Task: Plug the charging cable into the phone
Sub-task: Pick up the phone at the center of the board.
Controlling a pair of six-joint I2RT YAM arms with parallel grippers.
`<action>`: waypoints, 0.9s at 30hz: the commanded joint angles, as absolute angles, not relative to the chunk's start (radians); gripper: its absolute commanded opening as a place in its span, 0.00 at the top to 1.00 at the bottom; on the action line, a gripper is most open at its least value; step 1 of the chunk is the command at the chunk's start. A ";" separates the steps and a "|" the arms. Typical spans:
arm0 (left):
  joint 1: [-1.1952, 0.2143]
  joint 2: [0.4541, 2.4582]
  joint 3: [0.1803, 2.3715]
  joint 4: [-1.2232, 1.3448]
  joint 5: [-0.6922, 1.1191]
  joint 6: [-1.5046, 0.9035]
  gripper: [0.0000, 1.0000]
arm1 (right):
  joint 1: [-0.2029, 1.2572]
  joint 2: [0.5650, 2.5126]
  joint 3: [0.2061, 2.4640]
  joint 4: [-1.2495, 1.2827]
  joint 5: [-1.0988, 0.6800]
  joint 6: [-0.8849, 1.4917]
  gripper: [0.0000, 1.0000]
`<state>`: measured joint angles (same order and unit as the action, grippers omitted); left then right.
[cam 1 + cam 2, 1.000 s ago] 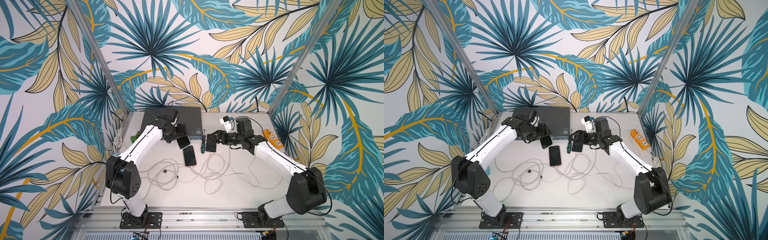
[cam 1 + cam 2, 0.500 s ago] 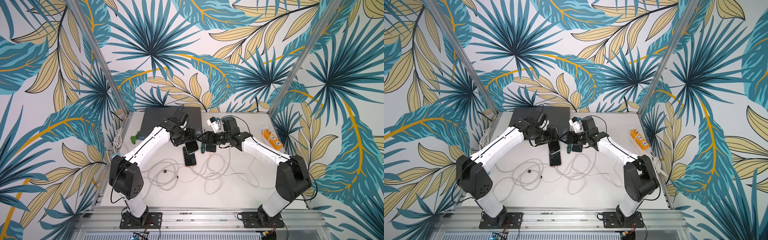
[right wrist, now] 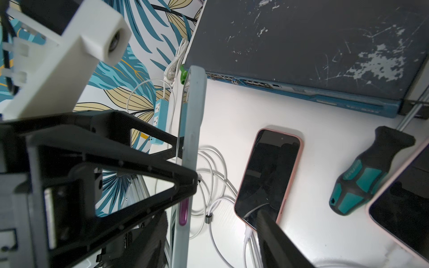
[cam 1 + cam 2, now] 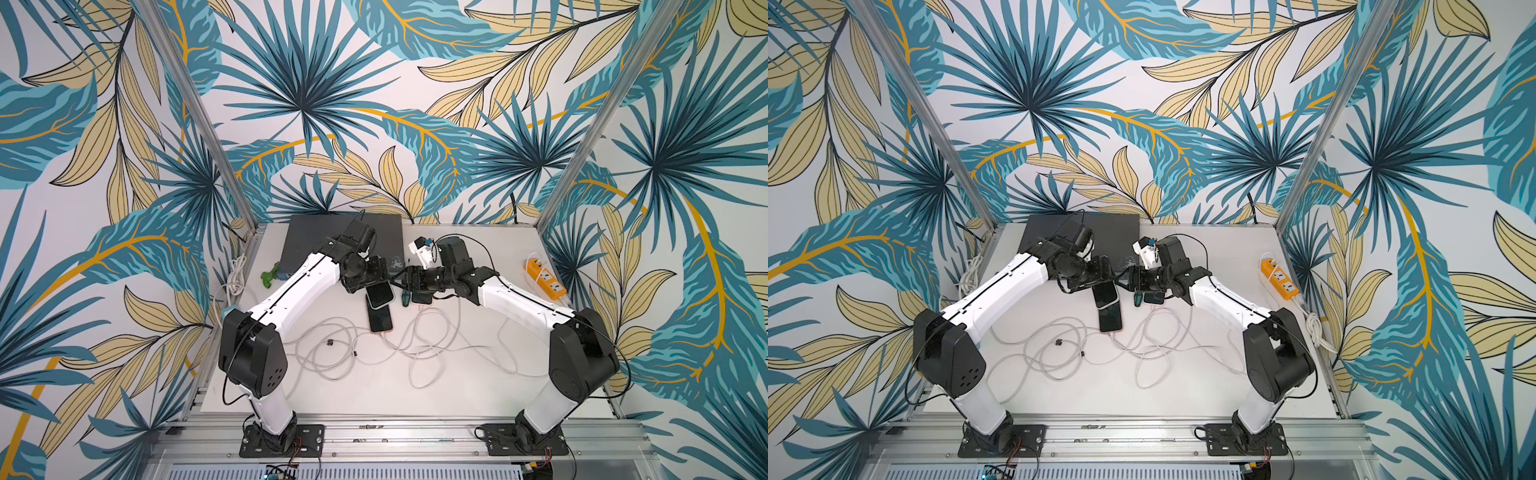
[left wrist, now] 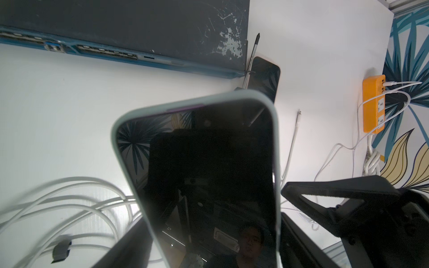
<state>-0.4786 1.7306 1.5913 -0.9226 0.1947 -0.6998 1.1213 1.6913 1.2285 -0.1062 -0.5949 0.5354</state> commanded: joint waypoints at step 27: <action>-0.524 1.605 1.446 -0.717 0.339 -0.699 0.68 | 1.156 1.642 1.077 0.117 -0.659 0.630 0.84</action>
<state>-0.5144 1.6695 1.4590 -0.7662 0.2890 -0.7078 1.1557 1.6402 1.0912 0.0418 -0.6563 0.6125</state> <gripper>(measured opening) 0.818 0.197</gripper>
